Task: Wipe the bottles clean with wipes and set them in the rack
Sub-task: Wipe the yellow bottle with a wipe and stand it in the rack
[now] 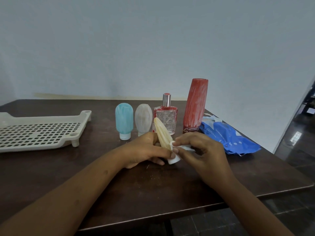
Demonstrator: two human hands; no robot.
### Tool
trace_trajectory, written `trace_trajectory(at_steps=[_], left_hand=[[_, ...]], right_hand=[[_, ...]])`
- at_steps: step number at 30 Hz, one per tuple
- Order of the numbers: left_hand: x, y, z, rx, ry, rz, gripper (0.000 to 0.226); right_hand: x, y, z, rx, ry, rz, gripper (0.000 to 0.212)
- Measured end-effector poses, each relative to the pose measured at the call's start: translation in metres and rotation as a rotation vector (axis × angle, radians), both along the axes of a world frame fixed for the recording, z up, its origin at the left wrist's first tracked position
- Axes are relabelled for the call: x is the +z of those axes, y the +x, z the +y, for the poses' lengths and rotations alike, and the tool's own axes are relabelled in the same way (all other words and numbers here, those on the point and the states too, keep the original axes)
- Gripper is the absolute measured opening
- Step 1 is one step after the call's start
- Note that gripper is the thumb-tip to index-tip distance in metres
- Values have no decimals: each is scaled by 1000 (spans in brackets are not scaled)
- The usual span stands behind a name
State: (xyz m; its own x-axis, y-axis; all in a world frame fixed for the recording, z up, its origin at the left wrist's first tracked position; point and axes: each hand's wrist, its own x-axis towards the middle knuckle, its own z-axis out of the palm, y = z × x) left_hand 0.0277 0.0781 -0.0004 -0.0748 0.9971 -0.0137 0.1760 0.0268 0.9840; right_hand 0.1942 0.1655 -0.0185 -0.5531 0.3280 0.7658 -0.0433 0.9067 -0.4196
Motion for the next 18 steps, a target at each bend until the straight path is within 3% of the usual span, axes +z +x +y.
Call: trace_trajectory(at_steps=[18], left_hand=[[-2, 1, 1, -4, 8, 34, 21]], right_hand=[[-1, 3, -5, -21, -3, -8, 13]])
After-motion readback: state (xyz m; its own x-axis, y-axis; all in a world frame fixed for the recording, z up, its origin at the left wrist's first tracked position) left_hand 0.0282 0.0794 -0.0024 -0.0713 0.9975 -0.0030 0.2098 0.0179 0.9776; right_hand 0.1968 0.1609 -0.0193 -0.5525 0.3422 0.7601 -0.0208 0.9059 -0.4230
